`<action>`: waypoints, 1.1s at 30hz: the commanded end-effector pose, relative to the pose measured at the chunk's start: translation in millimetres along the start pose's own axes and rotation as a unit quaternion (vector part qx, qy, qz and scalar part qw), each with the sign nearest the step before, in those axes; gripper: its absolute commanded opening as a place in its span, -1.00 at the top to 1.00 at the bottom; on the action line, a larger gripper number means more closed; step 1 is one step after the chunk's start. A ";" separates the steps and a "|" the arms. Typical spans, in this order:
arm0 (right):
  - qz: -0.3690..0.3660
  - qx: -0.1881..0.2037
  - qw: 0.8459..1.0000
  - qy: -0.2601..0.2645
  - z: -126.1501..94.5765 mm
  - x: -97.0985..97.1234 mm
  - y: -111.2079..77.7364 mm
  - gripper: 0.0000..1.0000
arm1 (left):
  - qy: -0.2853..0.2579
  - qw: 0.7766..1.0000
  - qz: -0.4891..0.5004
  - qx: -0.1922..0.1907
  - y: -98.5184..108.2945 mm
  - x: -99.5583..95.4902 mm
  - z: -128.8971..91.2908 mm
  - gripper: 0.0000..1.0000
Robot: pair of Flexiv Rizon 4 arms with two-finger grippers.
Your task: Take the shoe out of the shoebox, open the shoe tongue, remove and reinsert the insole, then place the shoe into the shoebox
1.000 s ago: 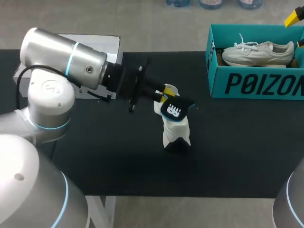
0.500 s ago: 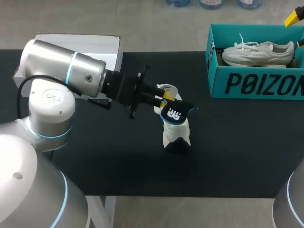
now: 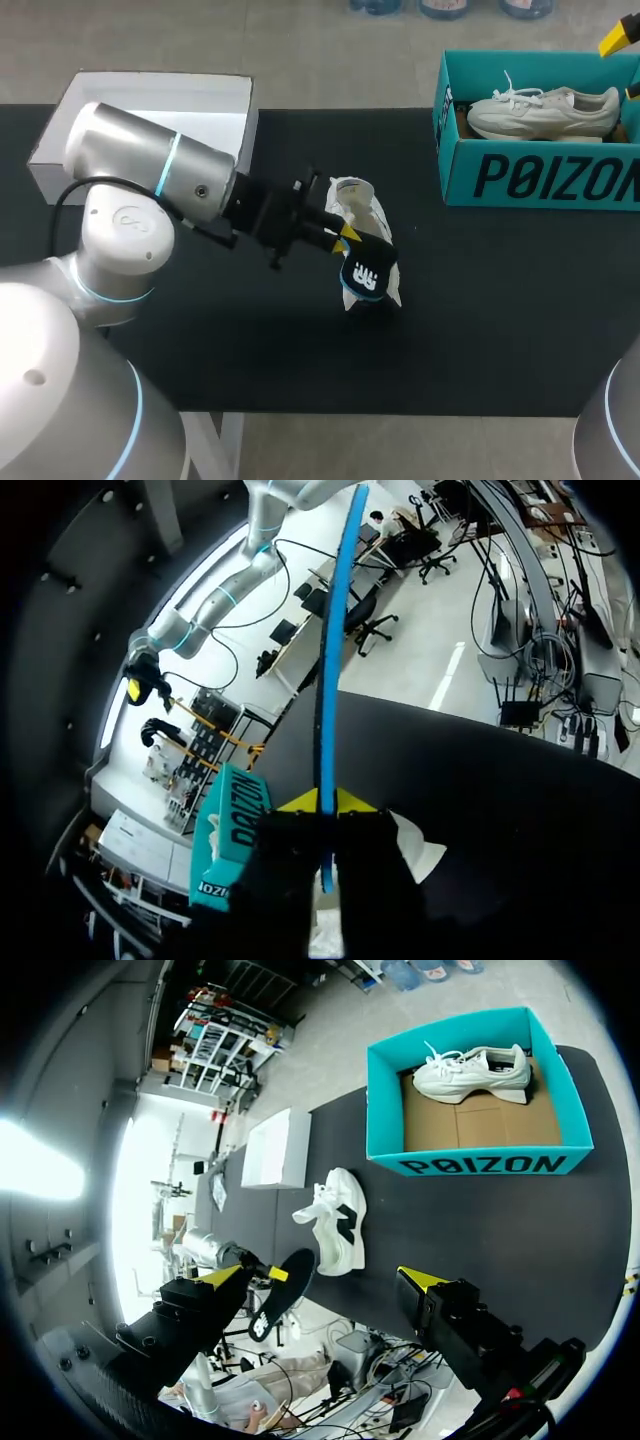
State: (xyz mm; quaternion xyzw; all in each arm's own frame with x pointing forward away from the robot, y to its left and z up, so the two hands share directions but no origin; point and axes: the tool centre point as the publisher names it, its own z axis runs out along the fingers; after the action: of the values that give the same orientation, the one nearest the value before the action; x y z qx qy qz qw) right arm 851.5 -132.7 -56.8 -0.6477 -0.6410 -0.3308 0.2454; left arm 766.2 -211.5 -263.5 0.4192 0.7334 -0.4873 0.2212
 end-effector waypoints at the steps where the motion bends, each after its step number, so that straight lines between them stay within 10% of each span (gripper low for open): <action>1: 0.000 0.002 1.000 -0.001 -0.2 0.1 1.9 -1.00 | 0.003 1.000 -0.018 -0.003 13.8 -3.7 16.4 1.00; 14: 0.000 0.002 1.000 -0.001 -0.2 0.1 1.9 -1.00 | 0.002 0.998 -0.040 0.053 33.4 2.2 33.8 1.00; 33: 0.000 0.002 1.000 -0.001 -0.2 0.1 1.9 -1.00 | 0.101 0.993 -0.019 -0.065 75.9 18.9 24.7 1.00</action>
State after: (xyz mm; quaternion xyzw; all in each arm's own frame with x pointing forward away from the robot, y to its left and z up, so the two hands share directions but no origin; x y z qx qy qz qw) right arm 851.5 -132.8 -56.2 -0.6477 -0.6412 -0.3304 0.2453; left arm 811.4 -211.1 -329.3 0.4290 0.7831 -0.4142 0.1767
